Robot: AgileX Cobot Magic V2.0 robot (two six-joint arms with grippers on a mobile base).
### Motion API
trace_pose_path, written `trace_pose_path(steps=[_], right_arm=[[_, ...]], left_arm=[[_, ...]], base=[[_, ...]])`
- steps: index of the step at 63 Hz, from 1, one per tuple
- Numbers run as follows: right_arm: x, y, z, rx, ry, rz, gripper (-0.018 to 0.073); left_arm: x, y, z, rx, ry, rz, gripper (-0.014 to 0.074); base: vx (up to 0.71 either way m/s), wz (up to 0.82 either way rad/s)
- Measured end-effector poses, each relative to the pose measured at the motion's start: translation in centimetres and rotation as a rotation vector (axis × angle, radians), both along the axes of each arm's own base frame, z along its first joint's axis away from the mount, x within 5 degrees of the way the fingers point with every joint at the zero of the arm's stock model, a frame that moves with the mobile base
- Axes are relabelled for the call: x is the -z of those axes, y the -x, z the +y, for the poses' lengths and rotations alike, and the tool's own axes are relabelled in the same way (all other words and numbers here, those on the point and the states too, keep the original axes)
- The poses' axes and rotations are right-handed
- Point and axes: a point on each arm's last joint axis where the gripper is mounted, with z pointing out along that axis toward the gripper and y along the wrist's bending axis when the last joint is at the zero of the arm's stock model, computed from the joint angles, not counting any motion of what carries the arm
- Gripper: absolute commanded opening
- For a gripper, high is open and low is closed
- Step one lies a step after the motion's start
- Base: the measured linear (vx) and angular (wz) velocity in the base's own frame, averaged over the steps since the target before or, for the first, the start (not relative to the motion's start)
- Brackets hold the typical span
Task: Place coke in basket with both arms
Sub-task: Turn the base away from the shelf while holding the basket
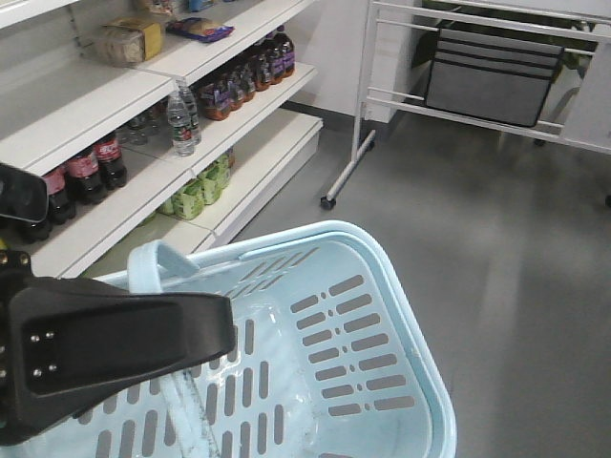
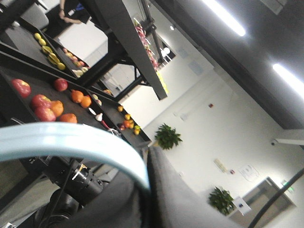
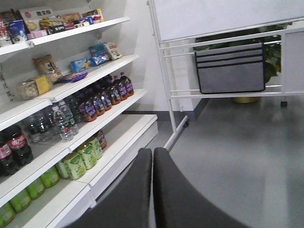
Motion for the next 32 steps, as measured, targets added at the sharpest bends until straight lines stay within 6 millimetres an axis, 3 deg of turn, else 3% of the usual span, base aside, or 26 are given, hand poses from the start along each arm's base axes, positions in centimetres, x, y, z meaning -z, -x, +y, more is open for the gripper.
trace_pose_path(steps=[32], right_arm=[[0.0,0.0,0.0,0.0,0.0,0.0,-0.0005]], left_arm=[[0.0,0.0,0.0,0.0,0.0,0.0,-0.0006]], base=[[0.05,-0.35]])
